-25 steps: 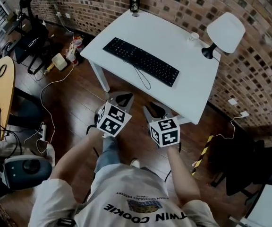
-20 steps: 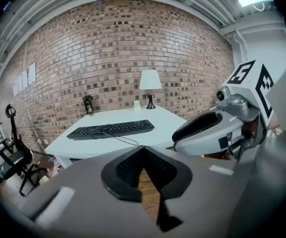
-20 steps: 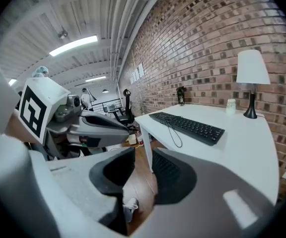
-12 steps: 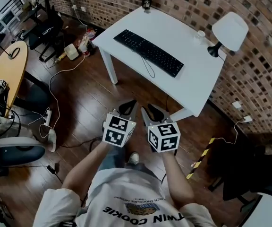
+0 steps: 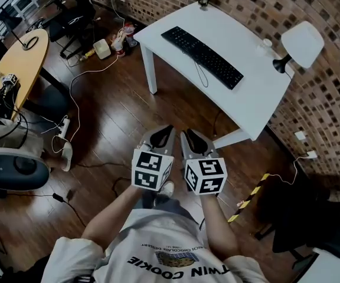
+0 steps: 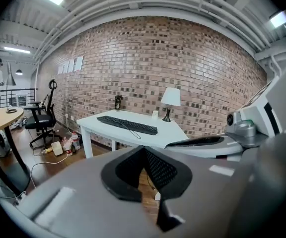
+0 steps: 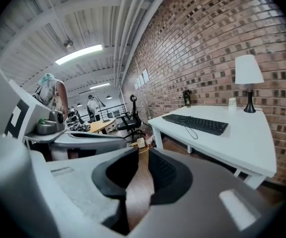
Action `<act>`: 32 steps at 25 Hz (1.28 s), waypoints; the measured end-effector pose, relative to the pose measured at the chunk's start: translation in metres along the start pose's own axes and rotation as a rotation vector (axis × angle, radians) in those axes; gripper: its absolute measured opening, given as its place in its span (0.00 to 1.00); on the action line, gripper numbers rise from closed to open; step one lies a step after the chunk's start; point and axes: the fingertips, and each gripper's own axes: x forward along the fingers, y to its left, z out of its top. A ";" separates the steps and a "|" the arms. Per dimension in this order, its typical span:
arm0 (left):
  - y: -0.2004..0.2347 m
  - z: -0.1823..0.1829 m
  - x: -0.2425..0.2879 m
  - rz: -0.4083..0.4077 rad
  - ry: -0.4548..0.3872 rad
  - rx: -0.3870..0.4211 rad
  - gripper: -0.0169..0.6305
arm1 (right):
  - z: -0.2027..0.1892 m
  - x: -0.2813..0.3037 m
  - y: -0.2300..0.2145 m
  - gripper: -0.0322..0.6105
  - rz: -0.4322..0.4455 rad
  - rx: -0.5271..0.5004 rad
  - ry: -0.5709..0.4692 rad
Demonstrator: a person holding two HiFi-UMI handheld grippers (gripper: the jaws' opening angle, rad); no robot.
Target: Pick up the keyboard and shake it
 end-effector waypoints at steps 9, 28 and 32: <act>0.000 0.001 -0.035 0.026 -0.018 0.017 0.04 | 0.003 -0.010 0.032 0.07 0.015 -0.025 -0.016; 0.013 0.009 -0.057 0.003 -0.036 0.018 0.04 | 0.013 -0.011 0.062 0.06 -0.018 -0.034 -0.031; 0.016 0.011 -0.056 0.006 -0.038 0.020 0.04 | 0.013 -0.009 0.062 0.06 -0.014 -0.033 -0.033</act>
